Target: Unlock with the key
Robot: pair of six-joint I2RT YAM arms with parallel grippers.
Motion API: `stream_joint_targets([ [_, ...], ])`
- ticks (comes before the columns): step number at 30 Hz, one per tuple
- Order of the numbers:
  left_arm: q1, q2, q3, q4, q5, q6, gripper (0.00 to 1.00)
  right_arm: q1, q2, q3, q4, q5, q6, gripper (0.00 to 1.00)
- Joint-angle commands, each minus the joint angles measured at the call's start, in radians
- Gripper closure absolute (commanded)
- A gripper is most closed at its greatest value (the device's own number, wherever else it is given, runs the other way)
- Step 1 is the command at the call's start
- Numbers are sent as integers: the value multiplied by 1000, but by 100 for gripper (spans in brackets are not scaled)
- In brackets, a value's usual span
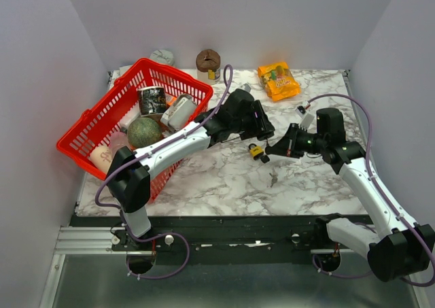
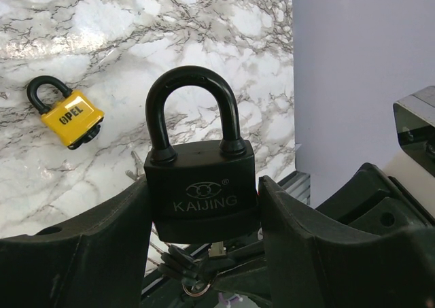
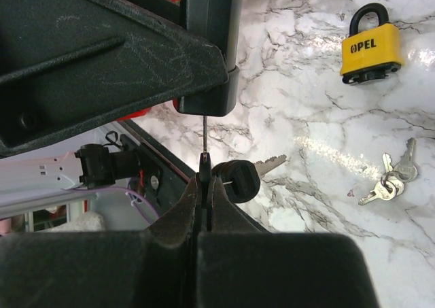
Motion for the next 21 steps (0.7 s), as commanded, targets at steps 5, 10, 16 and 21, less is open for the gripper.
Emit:
stream_joint_targets([
  [5,-17,-47,19,64,20,1,100,6,9,-18,21,7,24,99],
  [10,-22,-47,19,65,19,1,100,6,14,-24,21,8,32,99],
  [16,-27,-47,17,65,19,1,100,4,18,-25,21,19,47,99],
  [21,-28,-49,17,62,19,5,100,6,15,-28,20,45,64,99],
])
